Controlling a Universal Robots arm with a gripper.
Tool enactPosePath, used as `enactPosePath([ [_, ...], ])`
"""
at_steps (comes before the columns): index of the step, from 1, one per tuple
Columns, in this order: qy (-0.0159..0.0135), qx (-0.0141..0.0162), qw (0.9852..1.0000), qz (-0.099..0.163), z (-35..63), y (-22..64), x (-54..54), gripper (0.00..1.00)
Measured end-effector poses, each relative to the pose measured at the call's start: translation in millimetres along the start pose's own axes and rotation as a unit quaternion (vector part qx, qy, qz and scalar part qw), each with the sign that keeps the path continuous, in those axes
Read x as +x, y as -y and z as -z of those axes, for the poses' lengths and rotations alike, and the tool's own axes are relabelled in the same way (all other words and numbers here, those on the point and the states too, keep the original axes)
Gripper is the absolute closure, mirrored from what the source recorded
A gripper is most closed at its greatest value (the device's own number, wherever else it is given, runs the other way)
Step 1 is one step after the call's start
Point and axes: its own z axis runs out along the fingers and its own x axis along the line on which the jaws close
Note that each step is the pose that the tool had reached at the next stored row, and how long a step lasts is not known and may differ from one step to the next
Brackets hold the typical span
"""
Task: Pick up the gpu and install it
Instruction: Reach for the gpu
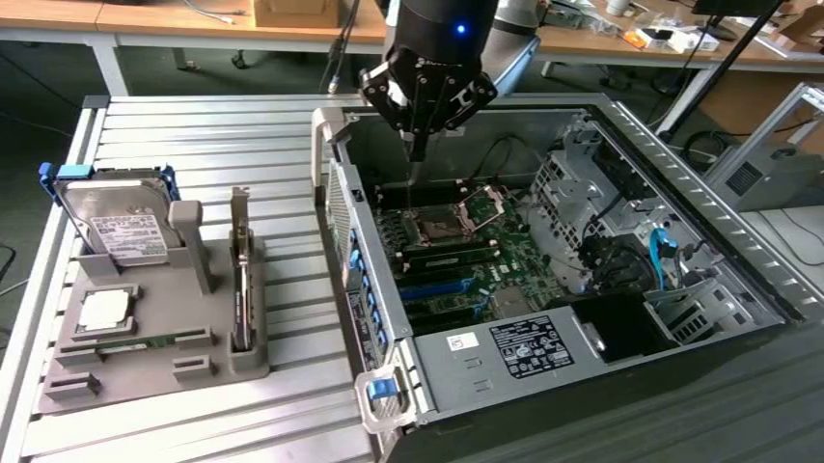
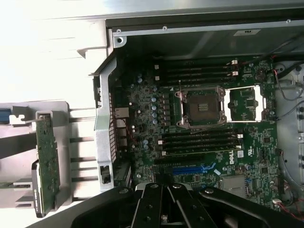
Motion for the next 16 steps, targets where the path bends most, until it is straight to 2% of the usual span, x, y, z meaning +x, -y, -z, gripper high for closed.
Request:
enactPosePath([
  [16, 0.0, 0.0, 1.0, 0.0, 0.3, 0.8, 10.1, 0.89],
])
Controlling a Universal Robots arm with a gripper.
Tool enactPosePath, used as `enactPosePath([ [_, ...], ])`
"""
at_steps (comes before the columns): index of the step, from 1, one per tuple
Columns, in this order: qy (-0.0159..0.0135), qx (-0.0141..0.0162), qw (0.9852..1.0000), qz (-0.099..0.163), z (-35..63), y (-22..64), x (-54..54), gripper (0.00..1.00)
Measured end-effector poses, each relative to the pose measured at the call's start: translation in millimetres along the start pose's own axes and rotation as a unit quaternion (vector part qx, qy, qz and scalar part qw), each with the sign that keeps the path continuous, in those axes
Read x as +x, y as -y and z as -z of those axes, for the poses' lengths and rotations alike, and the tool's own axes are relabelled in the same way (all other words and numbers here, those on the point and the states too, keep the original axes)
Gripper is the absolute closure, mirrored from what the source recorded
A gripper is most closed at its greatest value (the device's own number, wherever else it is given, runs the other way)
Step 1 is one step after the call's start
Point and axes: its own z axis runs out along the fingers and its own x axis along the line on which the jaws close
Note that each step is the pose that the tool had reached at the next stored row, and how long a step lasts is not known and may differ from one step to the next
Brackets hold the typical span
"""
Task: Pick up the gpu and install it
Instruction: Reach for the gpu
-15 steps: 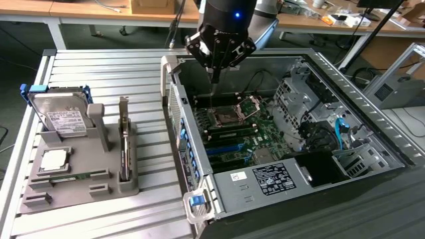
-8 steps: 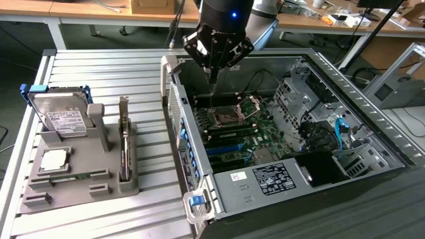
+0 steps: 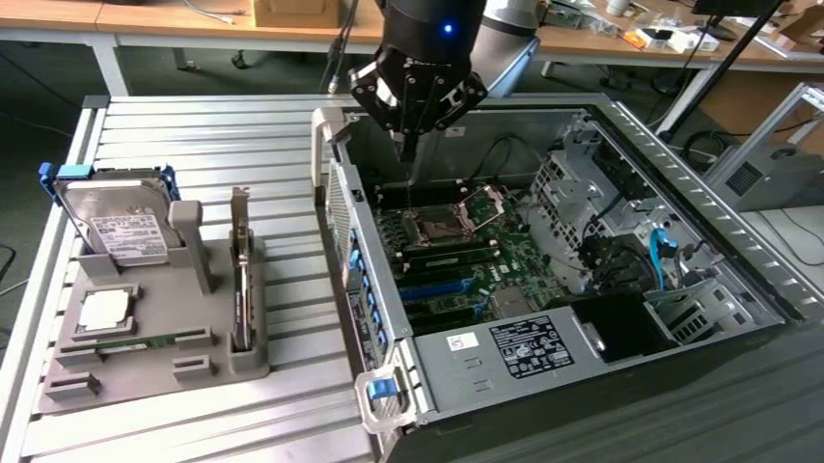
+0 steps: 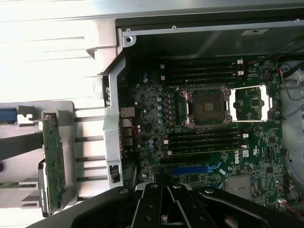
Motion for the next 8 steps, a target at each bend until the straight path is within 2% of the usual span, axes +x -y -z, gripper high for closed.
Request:
enactPosePath([
  [8, 0.0, 0.0, 1.0, 0.0, 0.1, 0.4, 5.0, 0.89],
])
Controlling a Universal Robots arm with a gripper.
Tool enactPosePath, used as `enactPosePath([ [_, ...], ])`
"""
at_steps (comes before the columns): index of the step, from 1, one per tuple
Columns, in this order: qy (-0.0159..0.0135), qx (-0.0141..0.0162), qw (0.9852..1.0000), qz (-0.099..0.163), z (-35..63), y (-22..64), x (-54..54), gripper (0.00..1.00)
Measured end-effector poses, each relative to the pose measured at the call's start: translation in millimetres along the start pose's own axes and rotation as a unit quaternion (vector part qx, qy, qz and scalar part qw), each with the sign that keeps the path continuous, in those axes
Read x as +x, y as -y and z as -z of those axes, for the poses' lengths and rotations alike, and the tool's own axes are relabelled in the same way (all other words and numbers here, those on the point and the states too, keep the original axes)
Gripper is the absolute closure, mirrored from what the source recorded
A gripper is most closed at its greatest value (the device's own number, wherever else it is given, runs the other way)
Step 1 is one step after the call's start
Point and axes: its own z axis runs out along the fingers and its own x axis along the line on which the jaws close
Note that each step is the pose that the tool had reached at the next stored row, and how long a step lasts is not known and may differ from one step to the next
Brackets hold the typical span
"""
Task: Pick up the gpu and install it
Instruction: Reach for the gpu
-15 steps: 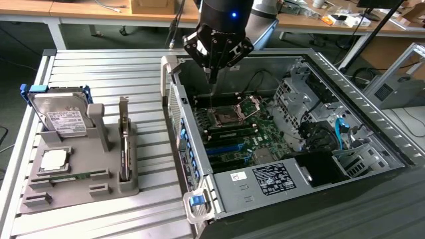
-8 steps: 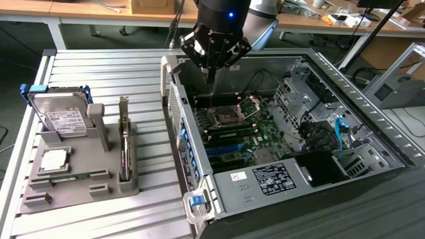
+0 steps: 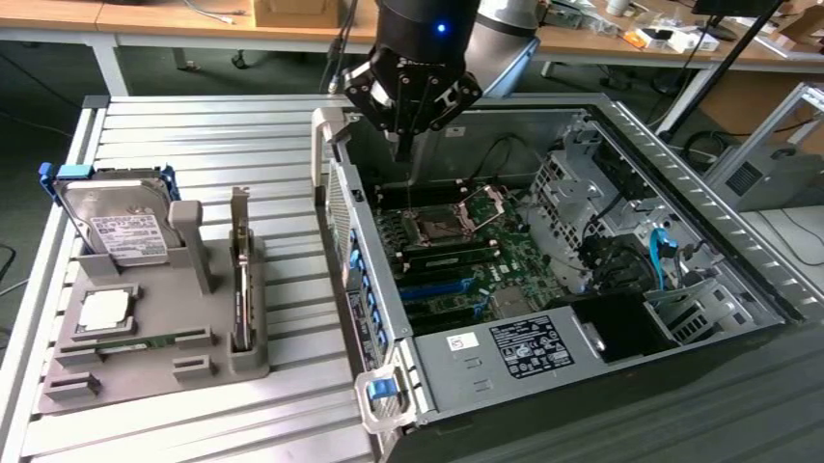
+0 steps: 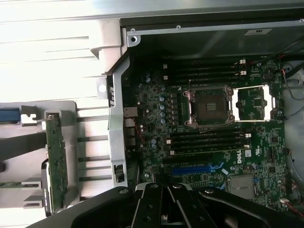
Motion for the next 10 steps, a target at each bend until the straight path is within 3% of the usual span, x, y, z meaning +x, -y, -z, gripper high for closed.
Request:
enactPosePath([
  [10, 0.0, 0.0, 1.0, 0.0, 0.3, 0.7, 9.3, 0.89],
])
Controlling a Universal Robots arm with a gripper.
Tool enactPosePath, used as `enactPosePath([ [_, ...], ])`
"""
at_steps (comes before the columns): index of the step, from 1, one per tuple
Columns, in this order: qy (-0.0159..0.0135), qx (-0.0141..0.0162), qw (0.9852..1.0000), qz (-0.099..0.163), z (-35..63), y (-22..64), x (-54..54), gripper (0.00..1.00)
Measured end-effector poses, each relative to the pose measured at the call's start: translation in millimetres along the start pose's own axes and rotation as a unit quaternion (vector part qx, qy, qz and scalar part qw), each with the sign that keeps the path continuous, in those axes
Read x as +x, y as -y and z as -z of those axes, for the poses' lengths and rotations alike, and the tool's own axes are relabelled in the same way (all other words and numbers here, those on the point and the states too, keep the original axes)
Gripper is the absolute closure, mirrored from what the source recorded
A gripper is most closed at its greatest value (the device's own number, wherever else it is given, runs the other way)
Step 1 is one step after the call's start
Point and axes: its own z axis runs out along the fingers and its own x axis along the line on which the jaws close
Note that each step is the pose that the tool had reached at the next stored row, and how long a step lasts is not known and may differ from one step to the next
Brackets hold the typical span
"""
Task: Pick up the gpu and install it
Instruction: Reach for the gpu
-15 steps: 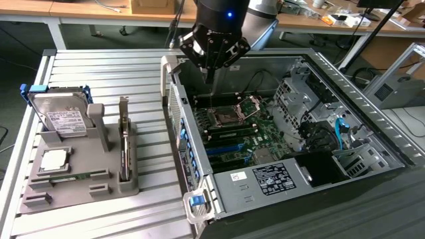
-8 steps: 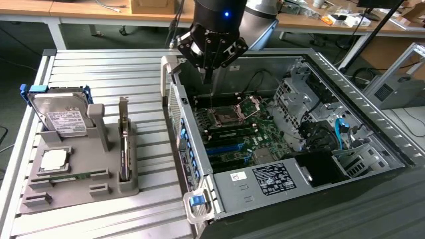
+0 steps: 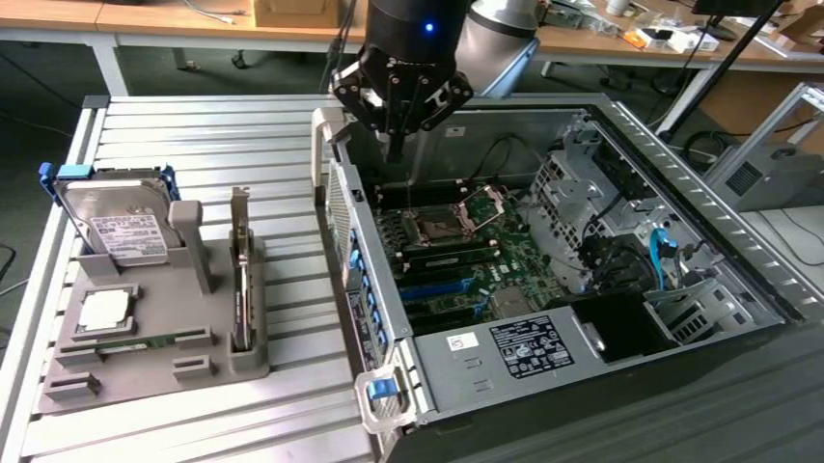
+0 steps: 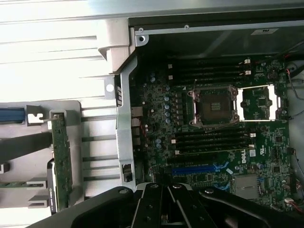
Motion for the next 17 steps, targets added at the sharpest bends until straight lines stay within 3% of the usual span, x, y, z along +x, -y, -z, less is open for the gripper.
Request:
enactPosePath([
  [17, 0.0, 0.0, 1.0, 0.0, 0.4, 1.0, 13.7, 0.89],
])
